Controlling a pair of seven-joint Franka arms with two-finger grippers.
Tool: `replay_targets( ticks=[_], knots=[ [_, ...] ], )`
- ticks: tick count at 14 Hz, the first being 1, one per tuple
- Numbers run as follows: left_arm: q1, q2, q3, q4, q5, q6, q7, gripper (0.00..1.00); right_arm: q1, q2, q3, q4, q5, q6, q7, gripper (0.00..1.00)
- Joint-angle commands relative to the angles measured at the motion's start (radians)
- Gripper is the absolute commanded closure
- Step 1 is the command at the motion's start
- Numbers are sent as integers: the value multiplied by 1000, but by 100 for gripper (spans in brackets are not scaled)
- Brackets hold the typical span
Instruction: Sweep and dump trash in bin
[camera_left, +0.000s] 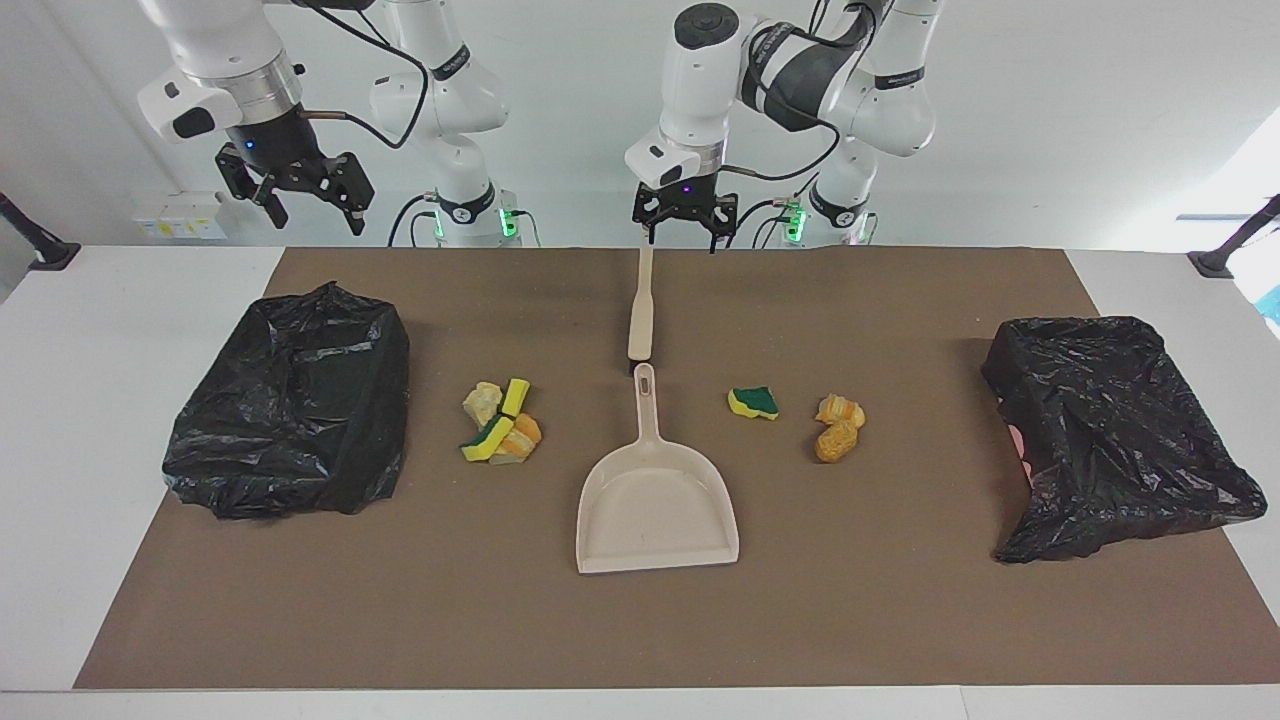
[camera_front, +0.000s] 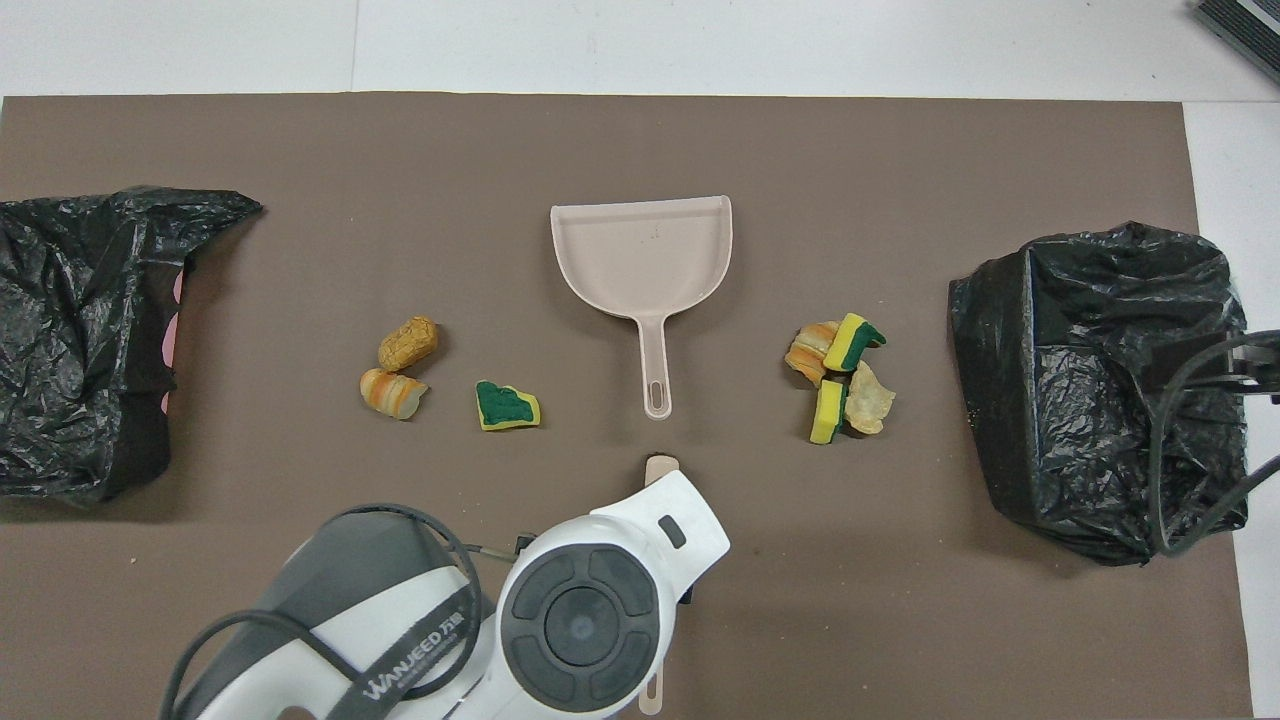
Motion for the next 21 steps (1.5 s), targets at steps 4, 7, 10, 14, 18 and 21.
replay_targets(
  ticks=[4,7,10,14,18,21],
  knots=[
    [-119,16,19,-163,-9,178,-60,0,-11,-20,3,-16,9,-17,-26,0],
    [-139,45,19,-173,-9,195,-61,0,-11,-20,3,-16,9,-17,-26,0],
    [-147,50,17,-204,-9,228,-101,0,-11,-20,3,-16,9,-17,-26,0],
    [-155,50,17,-226,-9,256,-134,0,-11,-20,3,-16,9,-17,-26,0],
    [-155,76,17,-227,-9,311,-135,0,-11,-20,3,-16,9,-17,-26,0],
    [-164,79,17,-227,-9,297,-137,0,-11,-20,3,-16,8,-17,-26,0]
  ],
)
